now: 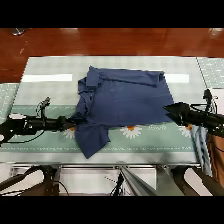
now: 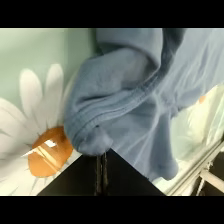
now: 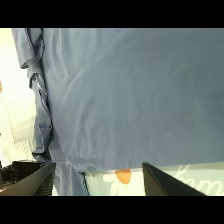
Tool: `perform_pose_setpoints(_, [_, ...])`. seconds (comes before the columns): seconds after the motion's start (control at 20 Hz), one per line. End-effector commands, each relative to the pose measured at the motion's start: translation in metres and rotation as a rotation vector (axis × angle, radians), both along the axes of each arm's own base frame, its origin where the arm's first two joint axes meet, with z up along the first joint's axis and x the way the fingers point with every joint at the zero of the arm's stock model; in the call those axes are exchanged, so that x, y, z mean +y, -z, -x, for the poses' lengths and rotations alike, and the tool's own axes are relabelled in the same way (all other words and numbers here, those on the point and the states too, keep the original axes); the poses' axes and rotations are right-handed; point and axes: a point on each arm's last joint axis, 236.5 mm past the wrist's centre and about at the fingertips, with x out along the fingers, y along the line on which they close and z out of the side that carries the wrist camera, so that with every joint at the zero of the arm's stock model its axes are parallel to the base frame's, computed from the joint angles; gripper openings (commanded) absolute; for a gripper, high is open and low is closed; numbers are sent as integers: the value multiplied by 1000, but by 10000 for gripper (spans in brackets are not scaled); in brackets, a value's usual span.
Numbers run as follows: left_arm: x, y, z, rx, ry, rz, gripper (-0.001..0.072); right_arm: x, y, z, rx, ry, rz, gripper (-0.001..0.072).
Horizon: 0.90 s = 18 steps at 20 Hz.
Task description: Fold the shirts.
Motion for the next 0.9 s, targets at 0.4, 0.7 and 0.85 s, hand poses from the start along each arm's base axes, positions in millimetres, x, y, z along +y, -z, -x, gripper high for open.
perform_pose_setpoints(0.4, [-2, -19, -17, -12, -15, 40, 18, -107, 66, 53, 333, 218, 257, 621])
perform_pose_setpoints(0.7, [-2, -19, -17, -10, -17, 40, 18, -112, 83, 54, 374, 215, 252, 621])
perform_pose_setpoints(0.85, [-2, -19, -17, -10, -17, 40, 18, -111, 81, 32, 329, 239, 182, 621])
